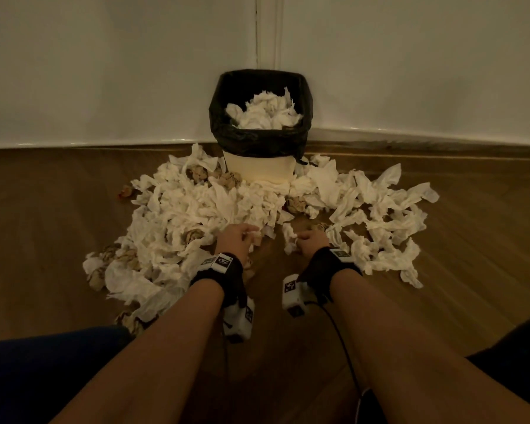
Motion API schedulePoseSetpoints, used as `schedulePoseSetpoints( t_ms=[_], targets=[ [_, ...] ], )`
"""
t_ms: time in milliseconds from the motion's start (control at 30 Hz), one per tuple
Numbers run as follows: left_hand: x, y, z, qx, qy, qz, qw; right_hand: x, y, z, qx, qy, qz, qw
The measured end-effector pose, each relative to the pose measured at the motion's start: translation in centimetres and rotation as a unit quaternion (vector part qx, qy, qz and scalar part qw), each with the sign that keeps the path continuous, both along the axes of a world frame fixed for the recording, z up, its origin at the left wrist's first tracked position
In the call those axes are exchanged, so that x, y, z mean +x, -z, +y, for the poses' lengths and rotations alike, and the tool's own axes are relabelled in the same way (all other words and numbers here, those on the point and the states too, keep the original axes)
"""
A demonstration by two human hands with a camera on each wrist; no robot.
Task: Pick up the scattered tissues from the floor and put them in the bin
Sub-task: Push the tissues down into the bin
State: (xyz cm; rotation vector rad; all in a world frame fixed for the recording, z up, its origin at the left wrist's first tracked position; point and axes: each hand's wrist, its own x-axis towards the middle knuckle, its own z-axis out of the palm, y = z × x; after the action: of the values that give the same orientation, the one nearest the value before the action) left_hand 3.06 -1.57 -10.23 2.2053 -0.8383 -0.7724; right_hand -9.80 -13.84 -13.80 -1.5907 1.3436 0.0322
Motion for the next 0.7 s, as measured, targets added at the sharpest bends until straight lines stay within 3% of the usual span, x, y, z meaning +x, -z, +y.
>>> schedulePoseSetpoints(
  t_ms=[100,333,567,700],
  targets=[
    [0.7,-1.5,-1.1,-0.064,-0.03,-0.018,0.997,1.1,-1.2,-0.9,0.002,0.048,-0.08,0.996],
    [2.5,-5.4,-3.9,-0.195,-0.092,0.039,0.976,3.3,-7.2,-2.6,-0.04,0.116,-0.282,0.952],
    [4.0,-9.8,-6.3,-0.319,-0.128,-0.028,0.939,5.6,-14.4,-4.1,-0.149,0.155,-0.386,0.897],
    [5.4,-12.4,-8.8,-0.357,-0.134,-0.097,0.919,7.3,-17.2,-6.0,-0.235,0.167,-0.364,0.885]
  ],
)
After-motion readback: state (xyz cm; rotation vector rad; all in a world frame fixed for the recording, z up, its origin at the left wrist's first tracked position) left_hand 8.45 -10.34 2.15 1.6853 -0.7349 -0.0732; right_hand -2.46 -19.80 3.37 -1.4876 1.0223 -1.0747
